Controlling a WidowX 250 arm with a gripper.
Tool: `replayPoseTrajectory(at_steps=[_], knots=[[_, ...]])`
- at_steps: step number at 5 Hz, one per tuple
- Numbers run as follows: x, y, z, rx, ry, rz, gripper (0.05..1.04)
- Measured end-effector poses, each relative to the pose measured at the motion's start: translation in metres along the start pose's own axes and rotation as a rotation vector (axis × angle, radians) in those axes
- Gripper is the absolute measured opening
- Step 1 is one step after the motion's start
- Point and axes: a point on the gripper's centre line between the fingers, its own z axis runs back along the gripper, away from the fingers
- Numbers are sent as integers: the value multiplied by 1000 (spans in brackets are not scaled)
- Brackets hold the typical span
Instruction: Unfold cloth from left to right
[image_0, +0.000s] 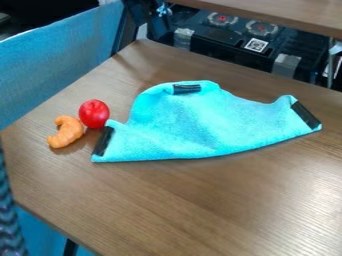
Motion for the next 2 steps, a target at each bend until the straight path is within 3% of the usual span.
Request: replayPoseTrajectory(at_steps=[1, 2], knots=[[-7, 0, -14, -23, 31, 17, 1000], [-6, -8, -28, -1, 62, -5, 1000]])
